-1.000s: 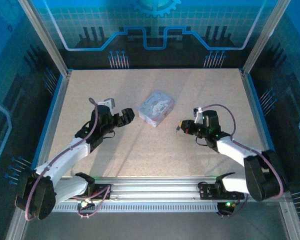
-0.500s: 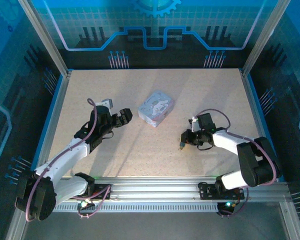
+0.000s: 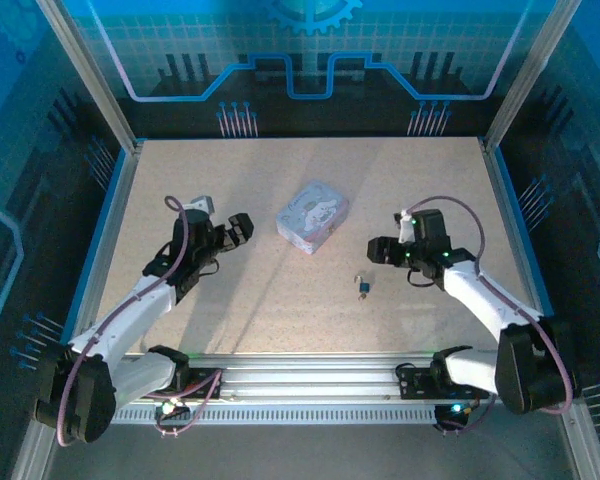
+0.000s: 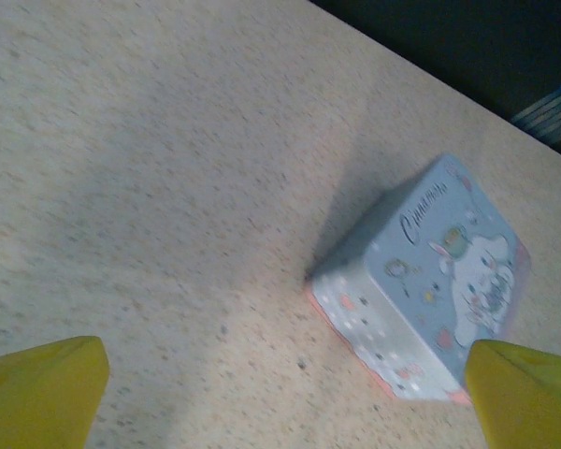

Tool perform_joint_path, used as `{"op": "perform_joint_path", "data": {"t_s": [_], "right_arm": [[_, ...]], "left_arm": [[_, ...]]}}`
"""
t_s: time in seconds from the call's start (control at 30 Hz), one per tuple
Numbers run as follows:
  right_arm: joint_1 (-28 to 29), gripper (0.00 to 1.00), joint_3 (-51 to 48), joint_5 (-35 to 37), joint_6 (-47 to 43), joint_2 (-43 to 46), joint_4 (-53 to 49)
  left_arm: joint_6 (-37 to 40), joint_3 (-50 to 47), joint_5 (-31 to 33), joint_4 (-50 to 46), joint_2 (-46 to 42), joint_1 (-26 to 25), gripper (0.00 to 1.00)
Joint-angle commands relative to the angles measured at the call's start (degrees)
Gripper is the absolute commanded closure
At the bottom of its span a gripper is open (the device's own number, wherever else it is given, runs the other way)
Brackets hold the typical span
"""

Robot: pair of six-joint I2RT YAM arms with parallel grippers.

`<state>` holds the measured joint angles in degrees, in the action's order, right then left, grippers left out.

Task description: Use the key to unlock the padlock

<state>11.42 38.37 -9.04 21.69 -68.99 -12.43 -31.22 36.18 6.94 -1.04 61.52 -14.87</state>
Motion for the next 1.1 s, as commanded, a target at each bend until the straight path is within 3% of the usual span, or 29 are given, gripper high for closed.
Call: {"op": "perform_joint_path", "data": {"t_s": [0.0, 0.1, 0.27, 0.43, 0.63, 0.83, 1.07], "right_arm": [[-3.5, 0.14, 1.6, 9.2, -4.9, 2.1, -1.7], [-7.5, 0.00, 0.6, 12.9, -7.2, 2.2, 2.3], [-11.1, 0.00, -4.2, 16.2, -12.7, -0.8, 14.5], [-11.9, 0.00, -9.2, 15.6, -14.4, -7.3, 32.4], [-10.6, 0.00, -10.6, 13.9, -18.5, -12.1, 46.5], [-8.9, 0.00, -14.7, 12.2, -21.1, -17.0, 57.9], [-8.8, 0.00, -14.1, 12.1, -21.3, -17.0, 56.4]], "left_arm": [[6.1, -1.8, 7.3, 1.3, -2.3, 1.4, 0.01], [12.1, -4.1, 11.9, 4.7, -2.9, 1.6, 0.01], [20.5, -10.4, 16.1, 15.8, -1.7, 2.8, 0.01], [28.5, -11.0, 15.3, 16.8, 0.6, 5.2, 0.01], [26.6, -17.1, 7.5, 28.1, 4.9, 12.2, 0.01], [30.6, -17.0, 0.3, 36.2, 9.7, 14.2, 0.01], [31.3, -14.1, -7.4, 45.6, 18.8, 15.6, 0.01]]}}
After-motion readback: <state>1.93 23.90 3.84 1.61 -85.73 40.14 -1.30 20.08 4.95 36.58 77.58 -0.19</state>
